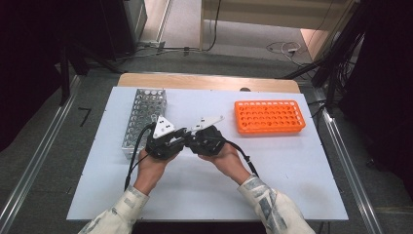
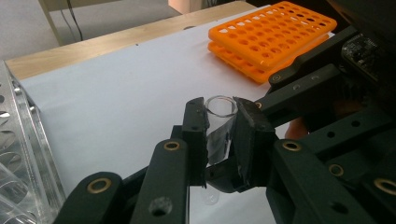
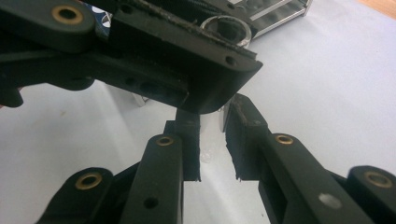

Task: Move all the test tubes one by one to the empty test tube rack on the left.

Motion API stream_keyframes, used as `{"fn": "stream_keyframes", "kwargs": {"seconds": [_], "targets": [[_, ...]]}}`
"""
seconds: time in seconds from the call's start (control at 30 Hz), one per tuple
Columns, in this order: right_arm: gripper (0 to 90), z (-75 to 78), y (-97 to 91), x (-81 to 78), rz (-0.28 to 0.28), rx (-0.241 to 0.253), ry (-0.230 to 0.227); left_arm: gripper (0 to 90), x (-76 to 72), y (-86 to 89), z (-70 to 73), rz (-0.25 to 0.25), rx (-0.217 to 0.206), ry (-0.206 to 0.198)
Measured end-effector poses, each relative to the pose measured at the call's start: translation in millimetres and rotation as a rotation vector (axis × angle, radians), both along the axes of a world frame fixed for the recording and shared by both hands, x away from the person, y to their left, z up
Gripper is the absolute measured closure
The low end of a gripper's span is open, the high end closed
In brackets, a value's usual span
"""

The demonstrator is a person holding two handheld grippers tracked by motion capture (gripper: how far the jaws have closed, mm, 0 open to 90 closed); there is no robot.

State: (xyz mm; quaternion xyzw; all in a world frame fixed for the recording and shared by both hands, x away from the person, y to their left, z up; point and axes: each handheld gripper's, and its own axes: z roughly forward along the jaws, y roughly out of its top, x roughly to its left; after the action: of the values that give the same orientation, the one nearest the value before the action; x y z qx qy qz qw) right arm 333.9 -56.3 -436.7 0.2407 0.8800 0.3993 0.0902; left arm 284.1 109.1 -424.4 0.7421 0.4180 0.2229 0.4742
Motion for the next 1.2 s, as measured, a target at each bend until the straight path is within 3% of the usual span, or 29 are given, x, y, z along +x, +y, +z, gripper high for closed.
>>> {"fn": "stream_keyframes", "kwargs": {"seconds": [0.13, 0.23, 0.33, 0.57, 0.77, 0.9, 1.2], "targets": [[62.8, 1.5, -2.3, 0.3, 0.003, 0.006, -0.001, 75.2, 0.3, -0.1, 0.1, 0.006, -0.005, 0.003], [48.9, 2.6, -6.8, 1.6, -0.003, 0.009, 0.003, 75.2, 0.8, 0.7, 0.7, 0.013, -0.01, 0.003], [40.7, 1.9, -13.7, 2.4, -0.011, 0.008, -0.003, 75.2, 1.9, 1.5, 1.3, 0.022, -0.013, 0.002], [26.2, -5.4, -34.7, 3.6, -0.079, -0.016, 0.023, 75.2, 3.4, 6.7, 7.7, 0.047, -0.037, -0.003], [25.3, -7.2, -56.5, 5.2, -0.114, -0.009, 0.032, 75.2, 9.1, 13.1, 14.2, 0.077, -0.063, -0.003], [25.1, -6.3, -68.8, 5.0, -0.138, -0.004, 0.037, 75.2, 14.6, 18.1, 20.1, 0.101, -0.059, -0.005], [25.1, -4.5, -82.4, 3.9, -0.155, 0.002, 0.035, 75.3, 24.8, 34.5, 26.9, 0.164, -0.072, -0.003]]}}
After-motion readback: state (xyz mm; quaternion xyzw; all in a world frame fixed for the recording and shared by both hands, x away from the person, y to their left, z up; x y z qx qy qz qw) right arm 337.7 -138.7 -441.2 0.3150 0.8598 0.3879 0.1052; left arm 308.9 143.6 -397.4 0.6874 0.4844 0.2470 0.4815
